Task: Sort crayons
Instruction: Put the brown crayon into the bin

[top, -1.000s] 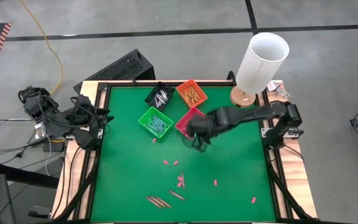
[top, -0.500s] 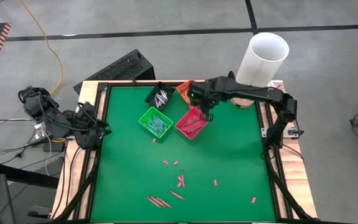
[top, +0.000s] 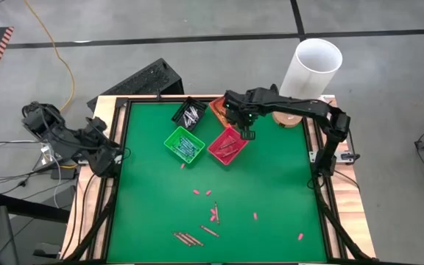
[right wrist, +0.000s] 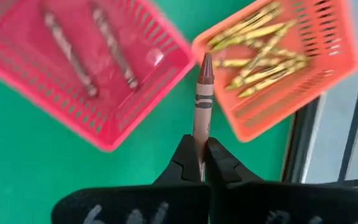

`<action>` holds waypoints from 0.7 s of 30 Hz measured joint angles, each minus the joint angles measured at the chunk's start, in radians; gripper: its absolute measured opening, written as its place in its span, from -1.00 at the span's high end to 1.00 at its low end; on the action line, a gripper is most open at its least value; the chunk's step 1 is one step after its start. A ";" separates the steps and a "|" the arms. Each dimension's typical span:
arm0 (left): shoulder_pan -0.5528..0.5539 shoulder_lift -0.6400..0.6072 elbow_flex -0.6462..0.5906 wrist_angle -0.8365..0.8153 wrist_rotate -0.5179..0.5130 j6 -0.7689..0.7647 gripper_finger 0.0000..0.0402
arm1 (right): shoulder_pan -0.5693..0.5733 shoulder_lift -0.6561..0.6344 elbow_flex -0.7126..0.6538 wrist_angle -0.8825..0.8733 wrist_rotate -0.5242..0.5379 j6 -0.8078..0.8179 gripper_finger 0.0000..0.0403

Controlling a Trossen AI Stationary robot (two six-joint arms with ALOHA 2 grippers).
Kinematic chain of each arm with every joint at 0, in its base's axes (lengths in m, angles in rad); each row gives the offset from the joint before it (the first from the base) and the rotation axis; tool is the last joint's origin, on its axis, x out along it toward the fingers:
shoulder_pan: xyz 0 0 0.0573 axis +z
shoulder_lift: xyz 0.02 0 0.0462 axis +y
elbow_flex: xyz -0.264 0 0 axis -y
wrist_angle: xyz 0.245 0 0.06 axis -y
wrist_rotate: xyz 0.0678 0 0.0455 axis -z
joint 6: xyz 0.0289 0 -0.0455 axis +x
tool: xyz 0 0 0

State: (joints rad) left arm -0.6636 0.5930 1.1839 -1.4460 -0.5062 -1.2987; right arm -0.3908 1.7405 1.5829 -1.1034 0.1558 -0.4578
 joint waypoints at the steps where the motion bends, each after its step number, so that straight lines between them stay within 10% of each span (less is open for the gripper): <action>1: 0.000 -0.015 0.000 0.003 -0.007 0.009 -0.06 | 0.001 0.000 -0.015 0.000 0.000 -0.011 1.00; 21: 0.000 -0.250 -0.105 0.076 -0.109 0.141 -0.06 | 0.044 0.000 -0.088 0.070 -0.008 -0.135 1.00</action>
State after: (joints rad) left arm -0.6632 0.3431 1.0785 -1.3701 -0.6148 -1.1581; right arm -0.3470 1.7405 1.4952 -1.0330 0.1476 -0.5928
